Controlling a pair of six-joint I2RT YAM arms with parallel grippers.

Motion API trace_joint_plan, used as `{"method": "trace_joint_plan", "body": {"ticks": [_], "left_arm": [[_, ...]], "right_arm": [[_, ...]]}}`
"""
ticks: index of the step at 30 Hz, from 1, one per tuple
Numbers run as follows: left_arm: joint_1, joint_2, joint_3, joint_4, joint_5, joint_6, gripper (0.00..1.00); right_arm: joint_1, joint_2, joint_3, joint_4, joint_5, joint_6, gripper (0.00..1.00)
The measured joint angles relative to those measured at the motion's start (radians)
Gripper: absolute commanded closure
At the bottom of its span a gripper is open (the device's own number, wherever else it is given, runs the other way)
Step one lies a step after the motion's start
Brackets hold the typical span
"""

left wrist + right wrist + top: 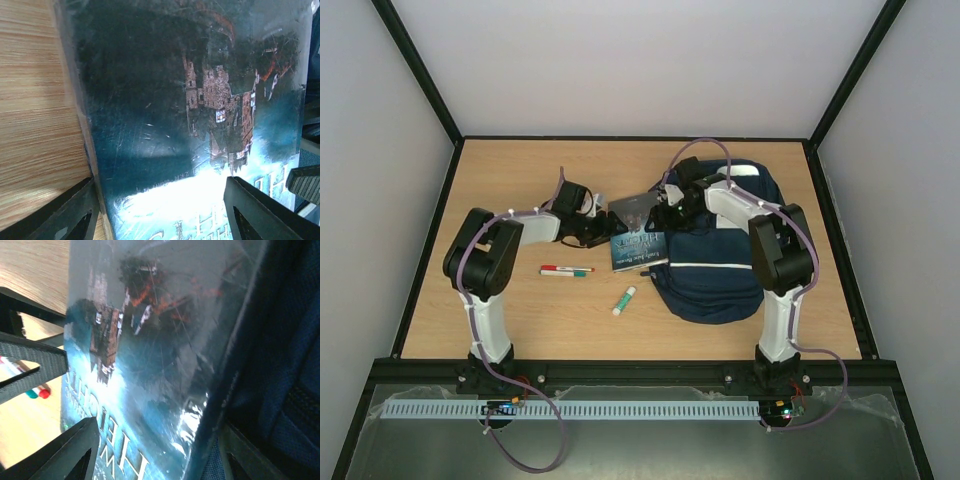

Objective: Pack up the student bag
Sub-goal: Pick up the book from the center of the board.

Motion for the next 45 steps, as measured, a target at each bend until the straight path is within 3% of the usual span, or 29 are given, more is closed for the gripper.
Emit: {"method": "trace_joint_plan", "body": {"ticks": [12,17,26,35,40,45], "left_arm": [[-0.002,0.008,0.0,0.01,-0.003,-0.011,0.33],[-0.002,0.008,-0.003,0.018,0.004,-0.02,0.33],[-0.002,0.004,-0.012,0.031,0.0,-0.027,0.33],[-0.004,-0.023,-0.031,0.039,-0.036,-0.029,0.26],[-0.019,-0.113,-0.051,-0.055,-0.073,0.02,0.23],[-0.035,-0.321,-0.048,-0.156,-0.144,0.1,0.22]], "right_arm": [[-0.041,0.015,0.015,0.009,-0.228,0.005,0.49],[-0.037,0.005,0.015,0.014,-0.265,0.039,0.51],[-0.038,0.014,0.016,0.013,-0.233,0.084,0.74],[-0.041,0.015,0.033,0.015,-0.248,0.133,0.95],[-0.043,0.012,0.033,0.025,-0.28,0.128,0.99],[-0.066,-0.027,0.034,0.013,-0.282,0.119,0.99]]}}
